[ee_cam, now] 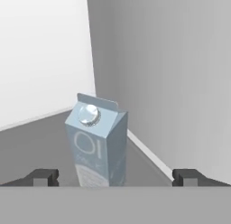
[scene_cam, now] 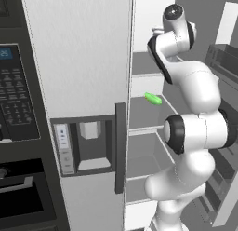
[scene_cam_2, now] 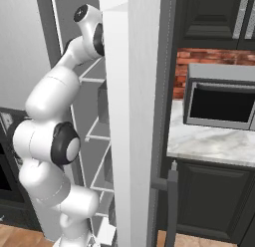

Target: Take out the milk from the fridge and place it on the tray on the counter. Then take the sugar cube near the tray and place it in the tray.

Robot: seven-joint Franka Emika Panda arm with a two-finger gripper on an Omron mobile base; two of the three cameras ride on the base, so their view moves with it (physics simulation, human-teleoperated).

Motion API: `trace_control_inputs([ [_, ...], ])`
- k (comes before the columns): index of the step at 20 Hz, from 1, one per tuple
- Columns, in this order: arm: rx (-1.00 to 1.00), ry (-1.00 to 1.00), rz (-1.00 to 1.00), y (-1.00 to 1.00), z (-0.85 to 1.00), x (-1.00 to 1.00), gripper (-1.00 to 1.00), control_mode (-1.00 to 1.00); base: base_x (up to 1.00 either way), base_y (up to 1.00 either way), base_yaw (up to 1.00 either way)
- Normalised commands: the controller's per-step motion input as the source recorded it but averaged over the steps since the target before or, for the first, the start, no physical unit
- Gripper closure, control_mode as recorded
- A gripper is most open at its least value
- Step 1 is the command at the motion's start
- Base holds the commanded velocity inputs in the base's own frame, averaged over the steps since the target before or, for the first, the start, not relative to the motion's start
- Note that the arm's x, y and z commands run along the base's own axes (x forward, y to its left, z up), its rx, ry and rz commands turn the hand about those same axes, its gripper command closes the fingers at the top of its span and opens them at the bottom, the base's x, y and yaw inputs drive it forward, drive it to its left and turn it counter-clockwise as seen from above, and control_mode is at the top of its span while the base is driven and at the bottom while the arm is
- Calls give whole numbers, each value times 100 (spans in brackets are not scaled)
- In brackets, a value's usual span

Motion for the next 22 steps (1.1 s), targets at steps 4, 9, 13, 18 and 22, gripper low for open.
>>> trace_control_inputs([
  [4, 0, 0, -9, 0, 0, 23, -100, -100, 0, 0, 0],
  [9, 0, 0, -1, -1, 0, 22, -100, -100, 0, 0, 0],
  [13, 0, 0, 0, 0, 0, 24, -100, -100, 0, 0, 0],
  [18, 0, 0, 0, -2, 0, 22, -100, -100, 0, 0, 0],
  [22, 0, 0, 0, -7, -2, 19, -100, -100, 0, 0, 0],
])
